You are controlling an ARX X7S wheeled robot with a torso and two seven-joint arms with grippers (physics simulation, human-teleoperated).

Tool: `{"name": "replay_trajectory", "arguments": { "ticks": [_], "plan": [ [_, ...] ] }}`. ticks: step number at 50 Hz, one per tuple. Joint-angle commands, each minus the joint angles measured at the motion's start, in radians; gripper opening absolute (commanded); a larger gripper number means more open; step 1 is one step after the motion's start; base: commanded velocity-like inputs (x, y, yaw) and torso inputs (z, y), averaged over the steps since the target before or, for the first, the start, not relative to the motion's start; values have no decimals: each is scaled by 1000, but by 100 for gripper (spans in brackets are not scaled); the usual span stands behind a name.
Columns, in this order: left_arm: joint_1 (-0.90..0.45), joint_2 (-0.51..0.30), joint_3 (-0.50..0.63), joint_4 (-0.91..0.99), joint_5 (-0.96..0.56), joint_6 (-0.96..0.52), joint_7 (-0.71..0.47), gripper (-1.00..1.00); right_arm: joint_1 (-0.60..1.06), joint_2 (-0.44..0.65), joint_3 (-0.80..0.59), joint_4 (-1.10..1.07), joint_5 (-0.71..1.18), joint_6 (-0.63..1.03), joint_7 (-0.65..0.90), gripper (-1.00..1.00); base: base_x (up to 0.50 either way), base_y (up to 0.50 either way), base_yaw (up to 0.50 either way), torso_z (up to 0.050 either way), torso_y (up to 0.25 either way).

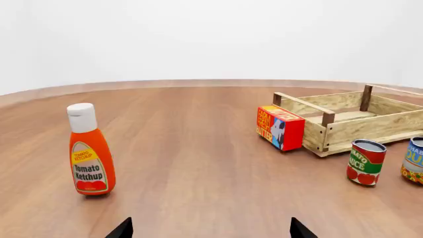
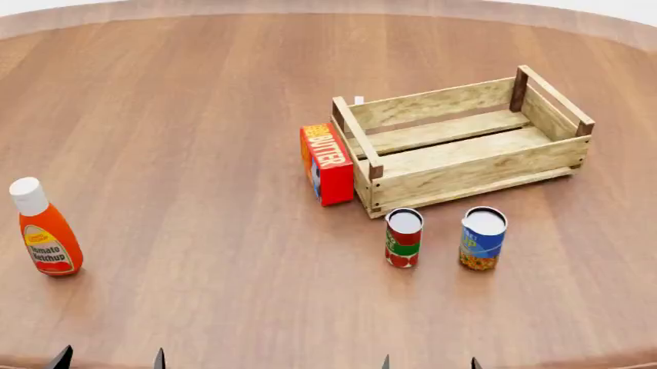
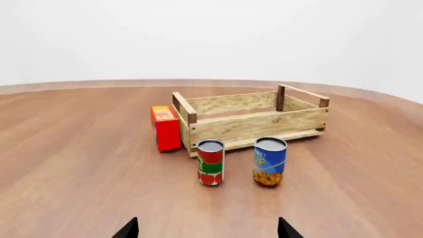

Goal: Pick up the tomato sauce, and put it in the wooden tray.

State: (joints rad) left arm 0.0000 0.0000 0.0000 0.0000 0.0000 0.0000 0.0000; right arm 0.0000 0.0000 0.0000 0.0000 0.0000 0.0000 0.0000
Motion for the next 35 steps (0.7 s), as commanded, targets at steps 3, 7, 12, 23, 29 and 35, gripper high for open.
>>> {"name": "replay_trajectory", "arguments": {
  "ticks": [3,7,12,23,29,35],
  "plan": [
    [-1,-34,40,0,-33,1,-40,100,0,17,-21,-2,15,1,28,100,0,0,0,0,0],
    [-1,-43,51,1,-42,1,-51,100,-1,31,-34,-6,35,-1,44,100,0,0,0,0,0],
    [-1,-53,63,-1,-52,3,-62,100,-3,42,-42,-15,61,15,57,100,0,0,0,0,0],
    [-4,-65,80,6,-39,-21,-115,100,-5,63,-68,-15,69,11,84,100,0,0,0,0,0],
    [9,-77,84,13,-112,45,-62,100,-1,71,-80,-11,71,12,95,100,0,0,0,0,0],
    [3,-84,97,3,-92,35,-87,100,4,77,-92,-3,72,9,106,100,0,0,0,0,0]
  ]
}}
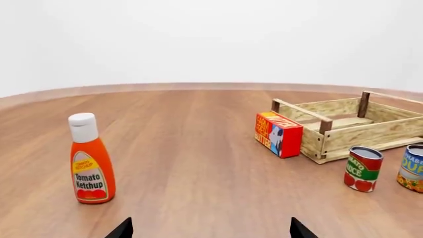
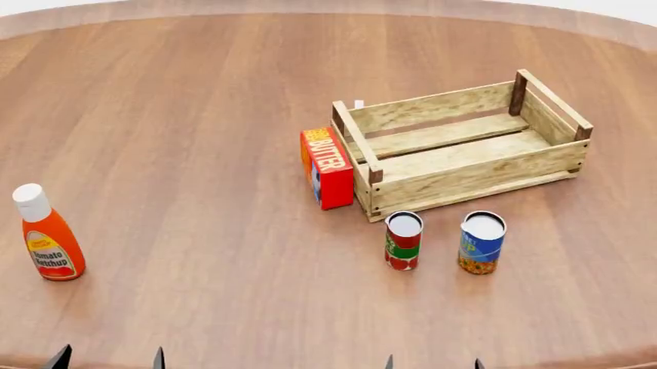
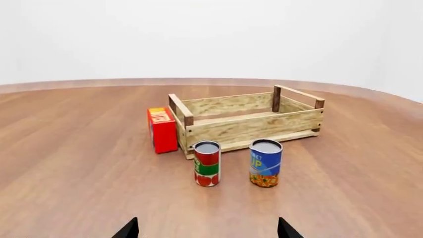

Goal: Pick up the tomato sauce, and put it in the wooden tray.

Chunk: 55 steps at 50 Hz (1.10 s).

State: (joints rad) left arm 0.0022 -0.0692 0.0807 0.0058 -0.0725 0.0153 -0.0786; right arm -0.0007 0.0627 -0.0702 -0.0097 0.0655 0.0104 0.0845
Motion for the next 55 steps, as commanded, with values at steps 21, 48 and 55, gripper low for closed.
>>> {"name": "replay_trajectory", "arguments": {
  "ticks": [21,48,55],
  "plan": [
    [-3,-37,41,-13,-43,44,-31,100,15,34,-51,22,16,-14,59,100,40,0,0,0,0],
    [-4,-60,75,-19,-49,57,-60,100,11,63,-84,20,43,-34,74,100,328,0,0,0,0],
    [-6,-64,81,-21,-53,57,-67,100,13,69,-90,26,49,-41,77,100,391,0,0,0,0]
  ]
}}
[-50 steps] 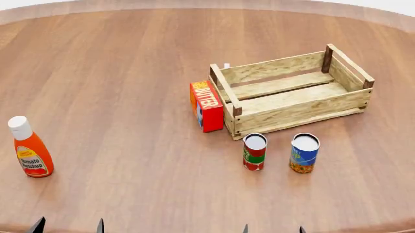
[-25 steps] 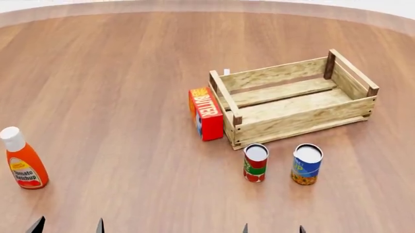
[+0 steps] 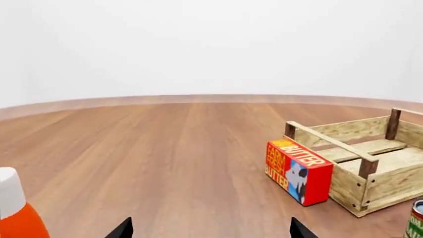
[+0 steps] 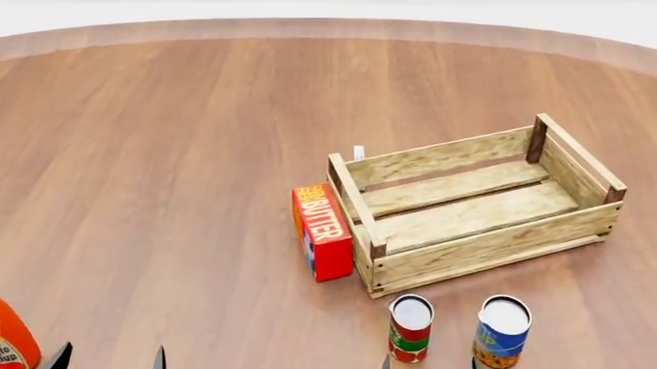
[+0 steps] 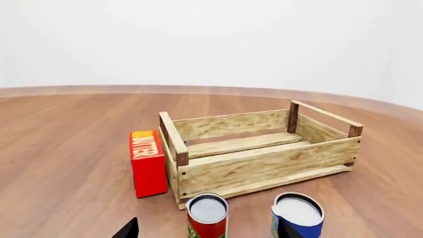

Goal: Pick up the tomato sauce, and put it in the wooden tray.

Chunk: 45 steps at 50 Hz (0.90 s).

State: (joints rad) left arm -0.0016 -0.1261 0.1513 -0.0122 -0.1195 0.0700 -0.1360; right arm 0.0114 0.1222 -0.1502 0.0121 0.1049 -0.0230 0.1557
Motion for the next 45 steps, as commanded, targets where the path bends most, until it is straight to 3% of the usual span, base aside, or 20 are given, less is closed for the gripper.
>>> {"name": "replay_trajectory", "arguments": {
  "ticks": [1,45],
  "plan": [
    [-1,-8,12,1,-5,1,-11,100,0,10,-11,3,9,-8,7,100,395,0,0,0,0],
    [-8,-34,42,-11,-28,13,-41,100,3,36,-46,5,31,-21,35,100,393,0,0,0,0]
  ]
}}
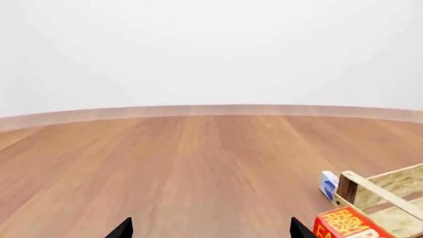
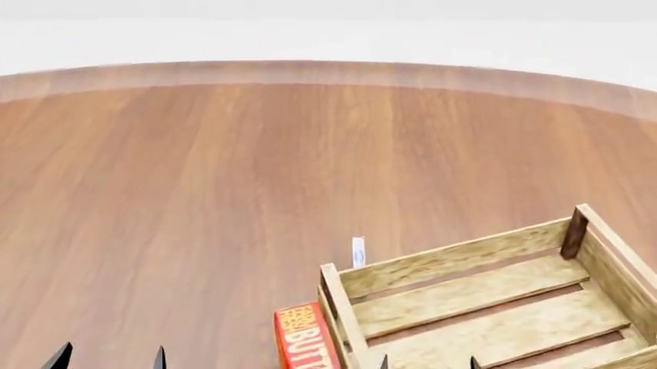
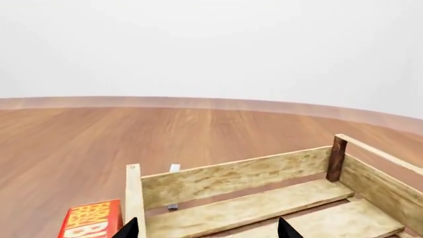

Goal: Pick up the tomato sauce, and put it in the wooden tray.

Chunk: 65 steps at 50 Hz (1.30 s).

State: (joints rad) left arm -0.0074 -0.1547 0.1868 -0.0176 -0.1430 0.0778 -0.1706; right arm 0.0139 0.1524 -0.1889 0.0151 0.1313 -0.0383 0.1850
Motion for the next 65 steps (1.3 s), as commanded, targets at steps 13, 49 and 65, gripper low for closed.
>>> {"name": "replay_trajectory", "arguments": {
  "ticks": [13,49,65],
  "plan": [
    [-3,-12,14,-2,-13,4,-14,100,1,8,-15,6,12,-24,15,100,223,0,0,0,0],
    [-8,-26,35,-7,-20,5,-41,100,-81,39,-25,-207,-3,44,107,100,0,0,0,0,0],
    [-9,-33,42,-8,-32,8,-46,100,-452,119,-99,-559,-168,-79,188,100,0,0,0,0,0]
  ]
}}
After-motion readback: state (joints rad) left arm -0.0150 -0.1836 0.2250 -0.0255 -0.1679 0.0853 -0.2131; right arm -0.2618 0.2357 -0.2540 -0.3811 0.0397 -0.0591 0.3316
